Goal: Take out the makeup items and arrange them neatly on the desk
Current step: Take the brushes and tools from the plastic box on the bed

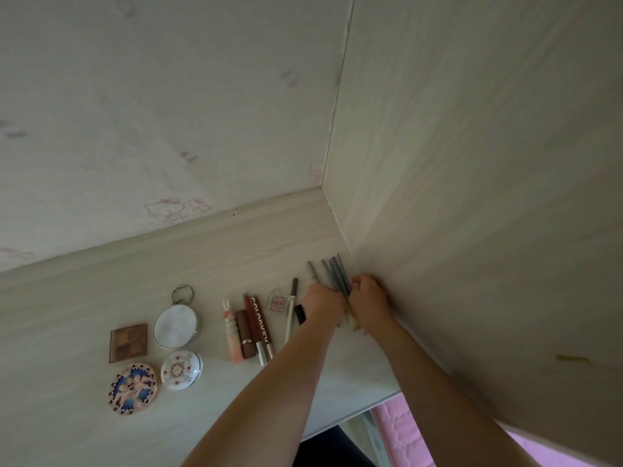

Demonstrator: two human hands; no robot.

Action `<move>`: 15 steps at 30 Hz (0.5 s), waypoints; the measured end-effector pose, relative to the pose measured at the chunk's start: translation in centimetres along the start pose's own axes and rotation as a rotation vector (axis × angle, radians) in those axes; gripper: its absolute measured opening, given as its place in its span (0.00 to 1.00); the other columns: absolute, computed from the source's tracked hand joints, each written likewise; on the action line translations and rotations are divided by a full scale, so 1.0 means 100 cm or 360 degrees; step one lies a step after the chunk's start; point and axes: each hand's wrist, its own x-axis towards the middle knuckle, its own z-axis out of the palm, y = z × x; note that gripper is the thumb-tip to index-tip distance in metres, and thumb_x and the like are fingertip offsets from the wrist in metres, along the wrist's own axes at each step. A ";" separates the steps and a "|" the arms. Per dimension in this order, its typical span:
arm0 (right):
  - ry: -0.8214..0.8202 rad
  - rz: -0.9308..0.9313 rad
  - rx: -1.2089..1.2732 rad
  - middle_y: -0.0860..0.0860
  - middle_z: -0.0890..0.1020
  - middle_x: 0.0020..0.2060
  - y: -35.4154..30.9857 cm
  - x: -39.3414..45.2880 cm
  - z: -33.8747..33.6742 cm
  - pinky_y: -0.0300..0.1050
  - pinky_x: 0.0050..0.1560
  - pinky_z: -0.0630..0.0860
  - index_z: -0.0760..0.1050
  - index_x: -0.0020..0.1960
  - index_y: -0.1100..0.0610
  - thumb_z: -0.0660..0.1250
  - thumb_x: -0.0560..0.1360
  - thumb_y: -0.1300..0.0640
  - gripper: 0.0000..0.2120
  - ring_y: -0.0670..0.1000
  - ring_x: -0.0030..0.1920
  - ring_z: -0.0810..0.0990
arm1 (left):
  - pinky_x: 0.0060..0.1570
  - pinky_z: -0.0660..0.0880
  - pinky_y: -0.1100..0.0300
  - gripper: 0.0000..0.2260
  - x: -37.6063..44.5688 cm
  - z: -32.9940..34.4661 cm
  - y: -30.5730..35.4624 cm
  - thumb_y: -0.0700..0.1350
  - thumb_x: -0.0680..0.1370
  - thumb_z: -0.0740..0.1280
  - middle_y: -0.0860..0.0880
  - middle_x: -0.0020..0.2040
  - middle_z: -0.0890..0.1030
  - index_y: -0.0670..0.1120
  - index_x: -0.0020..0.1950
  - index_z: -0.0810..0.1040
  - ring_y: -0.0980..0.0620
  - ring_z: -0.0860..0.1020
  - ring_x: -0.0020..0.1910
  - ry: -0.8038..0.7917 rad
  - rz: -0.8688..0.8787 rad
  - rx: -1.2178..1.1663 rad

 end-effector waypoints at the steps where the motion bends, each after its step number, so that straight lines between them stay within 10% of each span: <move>1: -0.0008 -0.0015 -0.0004 0.60 0.78 0.60 0.000 -0.001 -0.001 0.36 0.45 0.66 0.72 0.63 0.63 0.58 0.78 0.65 0.15 0.58 0.59 0.77 | 0.46 0.81 0.44 0.08 -0.001 -0.001 -0.001 0.37 0.75 0.63 0.33 0.46 0.82 0.34 0.46 0.80 0.37 0.82 0.46 -0.0004 0.0002 0.0013; 15: -0.0011 -0.0336 -0.0345 0.59 0.79 0.55 0.004 -0.029 -0.014 0.41 0.45 0.71 0.72 0.60 0.62 0.59 0.78 0.59 0.12 0.58 0.54 0.78 | 0.53 0.79 0.48 0.06 -0.027 -0.034 -0.008 0.37 0.77 0.63 0.36 0.49 0.83 0.44 0.45 0.80 0.40 0.81 0.51 -0.0098 0.0299 0.0085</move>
